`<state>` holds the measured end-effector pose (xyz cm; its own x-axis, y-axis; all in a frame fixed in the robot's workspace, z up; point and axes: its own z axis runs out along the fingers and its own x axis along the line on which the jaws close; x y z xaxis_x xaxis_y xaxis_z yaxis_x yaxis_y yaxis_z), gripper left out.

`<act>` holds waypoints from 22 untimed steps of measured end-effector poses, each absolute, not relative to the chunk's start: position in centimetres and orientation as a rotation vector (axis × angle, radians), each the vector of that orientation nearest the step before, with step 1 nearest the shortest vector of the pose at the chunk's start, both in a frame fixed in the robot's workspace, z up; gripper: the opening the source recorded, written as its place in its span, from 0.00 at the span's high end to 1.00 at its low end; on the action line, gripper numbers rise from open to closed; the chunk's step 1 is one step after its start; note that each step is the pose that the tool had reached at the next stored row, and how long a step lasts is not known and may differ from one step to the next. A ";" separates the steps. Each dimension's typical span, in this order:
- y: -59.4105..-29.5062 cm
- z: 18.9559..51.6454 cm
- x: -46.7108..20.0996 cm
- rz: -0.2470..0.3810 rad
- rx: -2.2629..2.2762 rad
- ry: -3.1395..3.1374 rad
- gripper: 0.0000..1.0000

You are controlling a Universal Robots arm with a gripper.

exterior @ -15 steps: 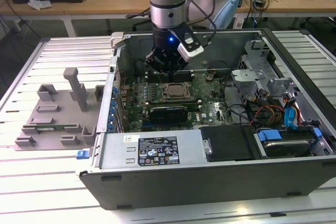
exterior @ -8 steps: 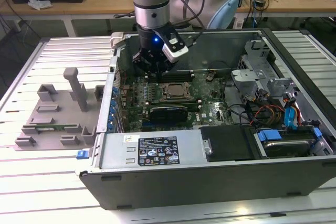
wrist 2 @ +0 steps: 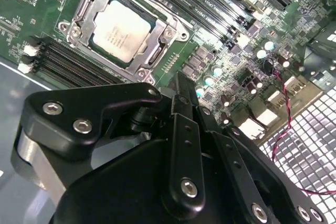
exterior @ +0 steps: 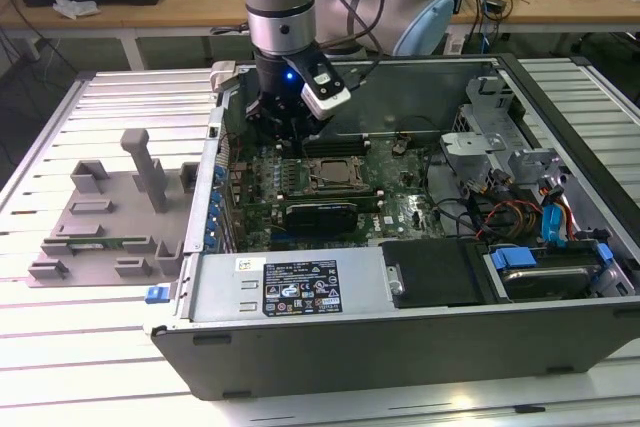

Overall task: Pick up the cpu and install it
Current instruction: 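Install the first cpu locking lever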

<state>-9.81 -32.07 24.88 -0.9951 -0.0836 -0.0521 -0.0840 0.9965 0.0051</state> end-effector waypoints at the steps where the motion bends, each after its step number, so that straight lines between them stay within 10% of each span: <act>1: -32.1 25.2 -9.8 0.011 -0.130 3.087 0.89; 22: -32.0 27.1 -11.4 0.126 -0.126 3.081 0.89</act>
